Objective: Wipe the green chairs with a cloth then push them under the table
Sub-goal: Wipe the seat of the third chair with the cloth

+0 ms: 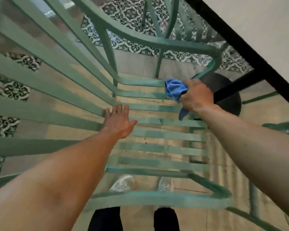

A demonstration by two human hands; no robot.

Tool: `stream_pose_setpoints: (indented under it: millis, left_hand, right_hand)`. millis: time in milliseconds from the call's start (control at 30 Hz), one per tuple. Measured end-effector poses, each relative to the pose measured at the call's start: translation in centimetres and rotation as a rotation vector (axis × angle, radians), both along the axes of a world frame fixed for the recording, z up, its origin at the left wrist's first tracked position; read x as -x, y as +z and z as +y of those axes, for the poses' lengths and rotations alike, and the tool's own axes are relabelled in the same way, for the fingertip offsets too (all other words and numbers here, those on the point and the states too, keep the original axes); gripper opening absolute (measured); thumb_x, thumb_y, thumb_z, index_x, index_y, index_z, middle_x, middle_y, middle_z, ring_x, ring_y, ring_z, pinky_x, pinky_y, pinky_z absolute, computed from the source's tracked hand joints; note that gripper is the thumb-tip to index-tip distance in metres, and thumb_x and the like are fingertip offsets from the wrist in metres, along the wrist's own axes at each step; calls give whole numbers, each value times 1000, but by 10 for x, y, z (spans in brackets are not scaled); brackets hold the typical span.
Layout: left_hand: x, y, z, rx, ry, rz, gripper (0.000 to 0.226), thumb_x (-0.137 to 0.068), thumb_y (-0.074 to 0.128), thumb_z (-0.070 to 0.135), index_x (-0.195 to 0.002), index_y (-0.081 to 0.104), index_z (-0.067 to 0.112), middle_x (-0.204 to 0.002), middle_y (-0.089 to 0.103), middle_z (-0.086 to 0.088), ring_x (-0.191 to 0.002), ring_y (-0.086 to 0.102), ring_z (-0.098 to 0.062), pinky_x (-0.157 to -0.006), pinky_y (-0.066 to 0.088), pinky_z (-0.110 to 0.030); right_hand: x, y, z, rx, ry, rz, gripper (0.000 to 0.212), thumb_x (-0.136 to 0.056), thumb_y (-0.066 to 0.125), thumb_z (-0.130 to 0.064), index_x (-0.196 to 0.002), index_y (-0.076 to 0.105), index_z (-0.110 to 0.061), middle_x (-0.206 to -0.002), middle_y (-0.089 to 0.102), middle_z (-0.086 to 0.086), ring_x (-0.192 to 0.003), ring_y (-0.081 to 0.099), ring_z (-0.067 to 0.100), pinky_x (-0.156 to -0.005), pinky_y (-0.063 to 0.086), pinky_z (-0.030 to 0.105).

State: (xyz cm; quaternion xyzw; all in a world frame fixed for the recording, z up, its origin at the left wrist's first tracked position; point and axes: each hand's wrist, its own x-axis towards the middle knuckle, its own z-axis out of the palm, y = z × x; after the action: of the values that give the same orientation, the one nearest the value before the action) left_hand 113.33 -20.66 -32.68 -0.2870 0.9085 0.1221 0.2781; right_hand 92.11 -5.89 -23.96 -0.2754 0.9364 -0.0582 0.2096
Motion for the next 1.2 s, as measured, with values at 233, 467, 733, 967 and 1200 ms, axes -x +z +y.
stream_pose_setpoints:
  millis: [233, 467, 733, 967, 1200]
  left_hand:
    - [34, -84, -31, 171, -135, 71, 73, -99, 26, 54, -152, 7, 7, -159, 14, -17, -146, 11, -35, -118, 7, -49]
    - [42, -123, -39, 272, -154, 205, 68, -95, 29, 62, -132, 45, 7, -131, 51, -18, -126, 41, -35, -116, 15, -46]
    - [41, -127, -37, 298, -153, 292, 62, -95, 29, 61, -123, 52, 10, -124, 56, -14, -120, 45, -33, -112, 20, -44]
    - [40, -130, -39, 319, -176, 262, 66, -94, 26, 63, -124, 51, 10, -125, 55, -16, -119, 46, -35, -108, 23, -46]
    - [40, -138, -40, 299, -126, 308, 62, -92, 31, 66, -116, 51, 12, -117, 56, -13, -112, 47, -33, -107, 25, -47]
  right_hand:
    - [65, -77, -17, 140, -103, 280, 36, -82, 53, -15, -118, 53, -17, -120, 52, 18, -105, 56, 39, -79, 46, 40]
    - [71, -180, -21, 5, -241, 137, 61, -86, 47, -18, -144, 31, -24, -153, 24, 14, -136, 25, 40, -112, 22, 52]
    - [-19, -200, -141, 0, 96, 74, 56, -92, 40, -34, -146, 25, -38, -160, 13, 1, -144, 5, 38, -112, 7, 61]
    - [-34, -195, -112, 98, 413, 112, 56, -85, 52, -21, -136, 42, -38, -149, 35, 0, -136, 28, 29, -106, 28, 50]
    - [65, -170, 88, 124, -141, 313, 44, -83, 49, -10, -127, 56, -12, -130, 53, 21, -114, 50, 42, -98, 40, 46]
